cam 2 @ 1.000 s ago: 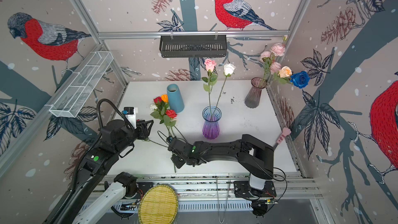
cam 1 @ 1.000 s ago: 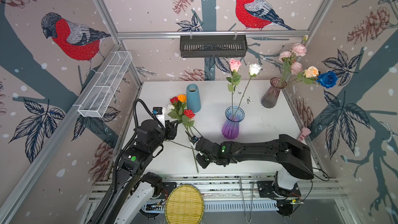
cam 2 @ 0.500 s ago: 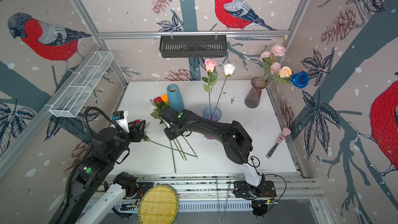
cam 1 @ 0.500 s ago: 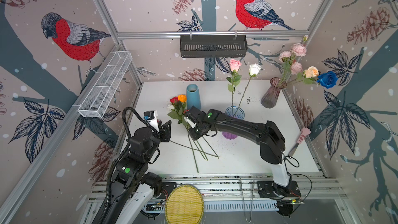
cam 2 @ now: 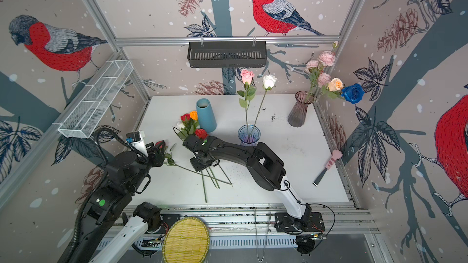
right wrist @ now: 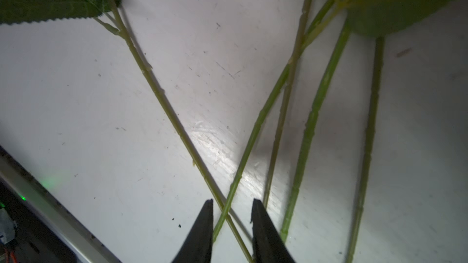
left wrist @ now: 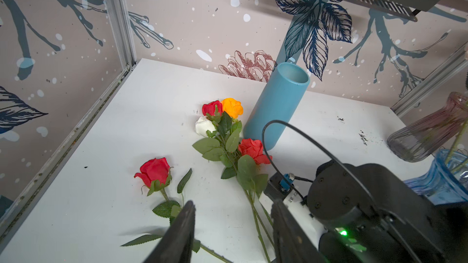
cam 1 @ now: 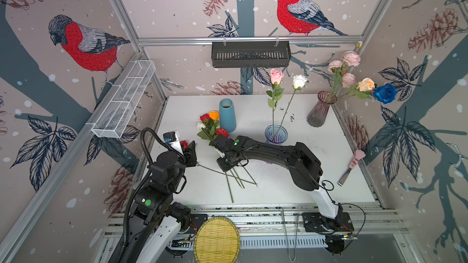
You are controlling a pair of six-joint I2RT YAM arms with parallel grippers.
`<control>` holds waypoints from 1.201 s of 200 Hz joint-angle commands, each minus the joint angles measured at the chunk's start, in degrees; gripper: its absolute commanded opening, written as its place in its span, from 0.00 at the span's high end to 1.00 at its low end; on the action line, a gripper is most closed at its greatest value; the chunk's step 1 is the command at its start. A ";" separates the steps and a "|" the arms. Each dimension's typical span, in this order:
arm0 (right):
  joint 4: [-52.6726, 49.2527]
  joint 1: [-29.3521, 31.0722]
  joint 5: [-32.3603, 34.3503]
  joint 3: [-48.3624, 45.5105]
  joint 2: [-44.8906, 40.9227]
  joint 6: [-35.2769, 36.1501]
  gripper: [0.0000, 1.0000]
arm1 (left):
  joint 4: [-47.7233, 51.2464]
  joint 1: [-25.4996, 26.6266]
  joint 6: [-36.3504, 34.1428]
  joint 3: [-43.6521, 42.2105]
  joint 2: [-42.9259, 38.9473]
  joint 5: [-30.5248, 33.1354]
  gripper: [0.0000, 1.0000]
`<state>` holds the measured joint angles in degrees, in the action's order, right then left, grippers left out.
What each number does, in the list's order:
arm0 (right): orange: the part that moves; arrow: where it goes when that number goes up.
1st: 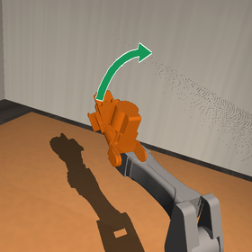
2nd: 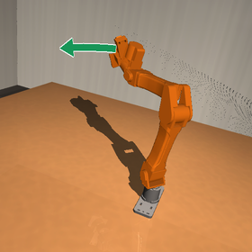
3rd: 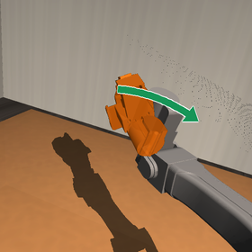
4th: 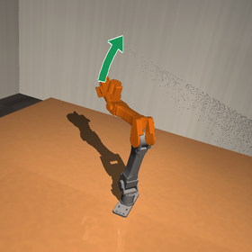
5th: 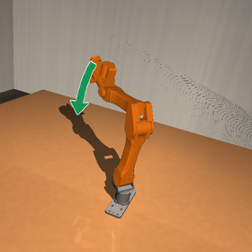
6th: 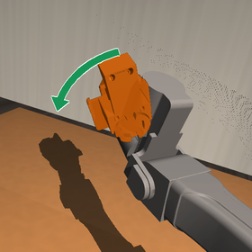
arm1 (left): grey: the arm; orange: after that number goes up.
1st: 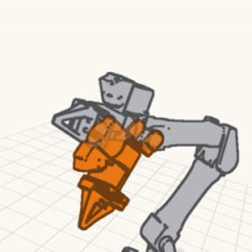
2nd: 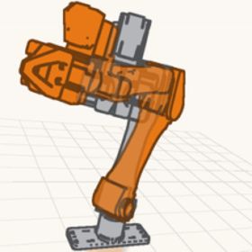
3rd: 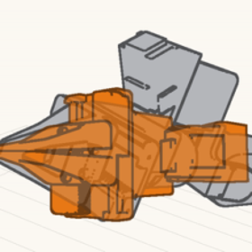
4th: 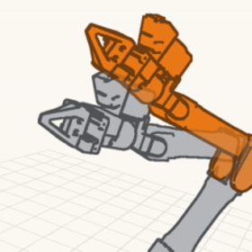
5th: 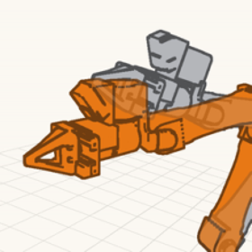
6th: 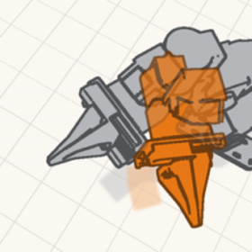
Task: Arrange the flowers into the vase
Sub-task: 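Reach the right gripper across to the rose stems beside the bunch, then close the right gripper on a red rose stem among the stems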
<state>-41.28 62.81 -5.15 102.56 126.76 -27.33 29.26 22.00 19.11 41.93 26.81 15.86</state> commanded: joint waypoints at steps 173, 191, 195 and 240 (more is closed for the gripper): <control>-2.11 -0.87 7.30 8.30 7.01 -4.23 0.89 | -0.08 -0.20 -0.06 0.21 -2.55 0.90 0.51; -3.96 -1.48 8.35 11.77 7.14 -2.33 0.89 | -0.03 -0.29 -0.10 0.10 -2.53 0.77 0.51; -4.44 -1.55 8.59 12.54 7.25 -1.94 0.89 | -0.07 -0.29 -0.13 0.11 -2.59 0.76 0.51; -7.60 -2.89 10.39 17.59 6.81 0.75 0.90 | -0.07 -0.29 -0.05 0.08 -3.32 0.94 0.51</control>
<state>-45.82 60.25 3.27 119.17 133.93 -28.88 29.39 21.85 19.11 41.93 23.97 16.56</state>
